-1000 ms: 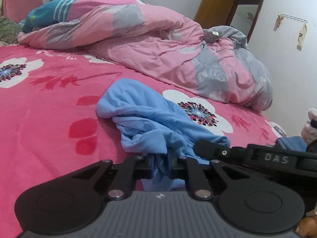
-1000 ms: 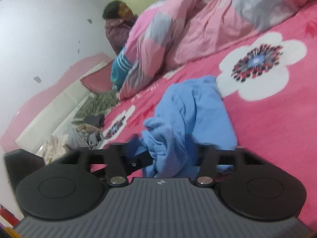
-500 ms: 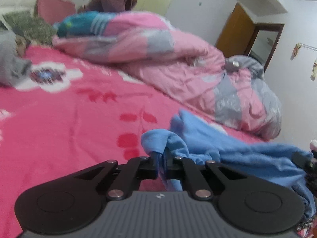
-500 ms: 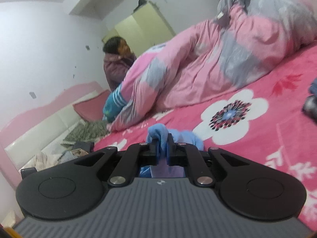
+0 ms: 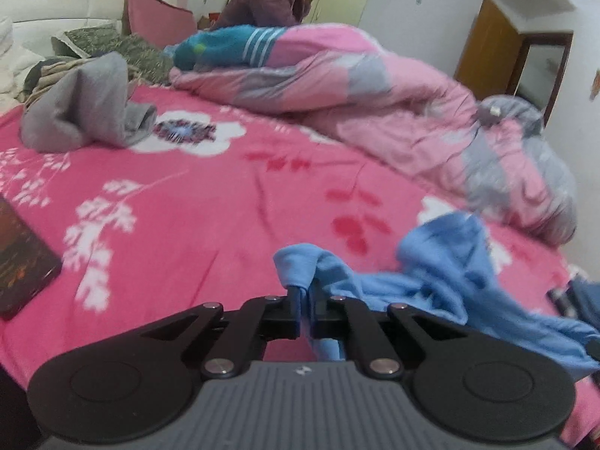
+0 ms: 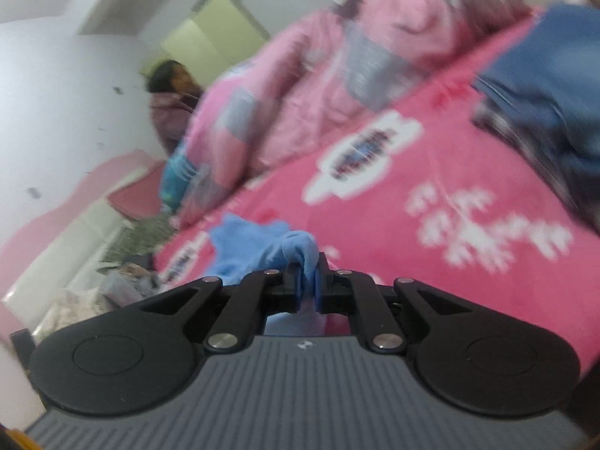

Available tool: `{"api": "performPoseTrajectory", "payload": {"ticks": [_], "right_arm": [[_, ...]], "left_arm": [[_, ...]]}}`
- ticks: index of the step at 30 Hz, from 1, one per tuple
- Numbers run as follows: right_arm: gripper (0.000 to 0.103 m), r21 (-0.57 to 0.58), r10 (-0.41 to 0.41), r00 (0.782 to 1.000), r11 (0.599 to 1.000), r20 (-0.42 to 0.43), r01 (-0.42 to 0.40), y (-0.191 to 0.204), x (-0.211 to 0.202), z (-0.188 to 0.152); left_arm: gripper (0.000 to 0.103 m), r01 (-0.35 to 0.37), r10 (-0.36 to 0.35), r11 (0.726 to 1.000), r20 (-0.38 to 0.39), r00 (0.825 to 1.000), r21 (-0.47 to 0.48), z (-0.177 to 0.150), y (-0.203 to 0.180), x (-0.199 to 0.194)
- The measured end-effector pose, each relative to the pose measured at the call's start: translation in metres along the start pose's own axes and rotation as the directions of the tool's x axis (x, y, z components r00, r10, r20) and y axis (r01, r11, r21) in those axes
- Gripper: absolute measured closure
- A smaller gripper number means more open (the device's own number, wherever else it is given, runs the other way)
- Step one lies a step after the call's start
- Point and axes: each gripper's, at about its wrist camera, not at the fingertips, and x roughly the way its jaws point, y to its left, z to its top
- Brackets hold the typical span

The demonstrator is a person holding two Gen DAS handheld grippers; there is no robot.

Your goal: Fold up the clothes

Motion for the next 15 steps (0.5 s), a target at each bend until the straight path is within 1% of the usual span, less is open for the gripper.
{"api": "performPoseTrajectory", "payload": {"ticks": [4,6,7,8,9,10,11,12,13,15], "right_arm": [[0.098,0.007,-0.068,0.998,0.998,-0.014,0.068,-0.013,0.001,-0.010],[0.097,0.000,-0.089,0.996,0.996,-0.025,0.089,-0.015,0.001,-0.011],[0.096,-0.006,-0.094,0.995,0.996,-0.035,0.094,-0.016,0.001,-0.011],[0.095,-0.008,-0.099,0.994,0.995,-0.042,0.098,-0.016,0.001,-0.011],[0.094,-0.006,-0.103,0.994,0.995,-0.045,0.102,-0.016,0.000,-0.010],[0.092,-0.005,-0.106,0.993,0.994,-0.047,0.106,-0.017,-0.002,-0.009],[0.091,-0.003,-0.110,0.993,0.994,-0.048,0.110,-0.017,-0.003,-0.007],[0.086,-0.002,-0.116,0.992,0.993,-0.043,0.116,-0.017,-0.006,-0.005],[0.077,-0.001,-0.126,0.992,0.992,-0.030,0.126,-0.018,-0.010,-0.003],[0.069,0.000,-0.150,0.989,0.989,0.000,0.150,-0.019,-0.020,0.002]], "left_arm": [[0.097,0.005,-0.005,1.000,0.000,1.000,0.015,-0.006,0.004,-0.001],[0.091,0.006,-0.007,0.999,0.007,1.000,0.037,-0.008,0.004,-0.005],[0.085,0.004,-0.004,0.999,0.013,1.000,0.043,-0.009,0.004,-0.007],[0.074,-0.001,0.000,0.999,0.024,1.000,0.044,-0.009,0.004,-0.009],[0.068,-0.002,0.001,0.999,0.038,0.999,0.041,-0.009,0.005,-0.014],[0.058,0.000,-0.002,0.999,0.052,0.999,0.038,-0.008,0.007,-0.018],[0.051,0.001,-0.003,0.999,0.065,0.998,0.035,-0.006,0.008,-0.022],[0.050,0.000,-0.003,1.000,0.083,0.997,0.031,-0.005,0.009,-0.027],[0.049,-0.001,-0.002,1.000,0.102,0.995,0.029,-0.004,0.010,-0.033],[0.045,0.002,-0.005,1.000,0.129,0.992,0.026,-0.001,0.012,-0.039]]}}
